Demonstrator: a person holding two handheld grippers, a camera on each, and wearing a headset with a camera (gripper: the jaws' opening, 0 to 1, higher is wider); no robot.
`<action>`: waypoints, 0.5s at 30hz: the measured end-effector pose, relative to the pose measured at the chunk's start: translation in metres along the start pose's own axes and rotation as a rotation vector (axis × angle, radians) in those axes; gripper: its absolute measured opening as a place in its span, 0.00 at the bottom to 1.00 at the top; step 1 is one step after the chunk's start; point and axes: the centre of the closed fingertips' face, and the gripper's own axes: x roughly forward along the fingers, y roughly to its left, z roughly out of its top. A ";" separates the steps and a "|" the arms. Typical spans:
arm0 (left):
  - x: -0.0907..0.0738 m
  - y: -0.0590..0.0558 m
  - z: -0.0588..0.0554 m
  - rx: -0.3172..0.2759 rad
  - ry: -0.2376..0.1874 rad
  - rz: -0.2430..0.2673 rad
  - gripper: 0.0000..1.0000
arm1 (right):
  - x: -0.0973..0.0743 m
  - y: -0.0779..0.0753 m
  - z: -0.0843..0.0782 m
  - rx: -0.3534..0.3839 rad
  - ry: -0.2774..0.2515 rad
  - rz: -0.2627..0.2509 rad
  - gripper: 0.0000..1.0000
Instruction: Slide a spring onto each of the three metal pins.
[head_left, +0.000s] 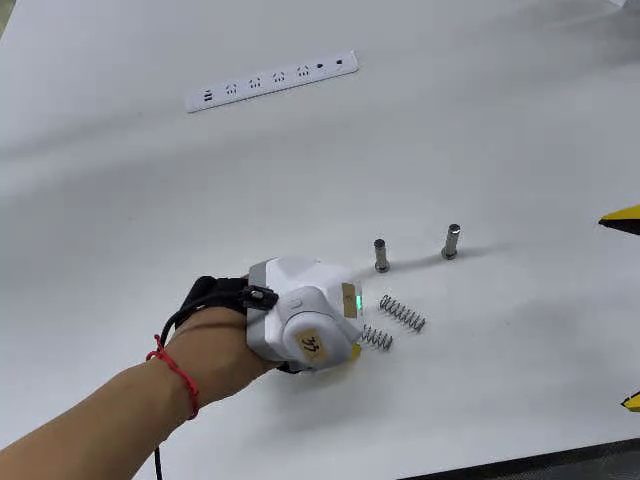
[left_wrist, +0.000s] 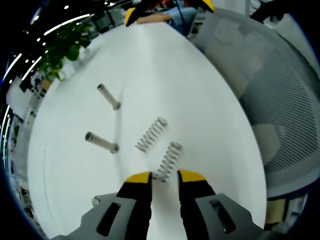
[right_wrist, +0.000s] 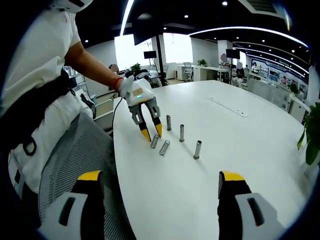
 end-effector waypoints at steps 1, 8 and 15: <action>0.000 0.000 0.000 -0.005 -0.001 -0.002 0.20 | 0.000 -0.001 -0.001 0.000 -0.001 -0.002 0.96; 0.001 -0.003 -0.001 -0.017 0.003 -0.019 0.15 | 0.000 -0.004 -0.005 0.006 -0.004 -0.010 0.95; 0.001 -0.006 -0.001 -0.026 0.006 -0.025 0.12 | 0.002 -0.003 -0.002 0.009 -0.013 -0.013 0.95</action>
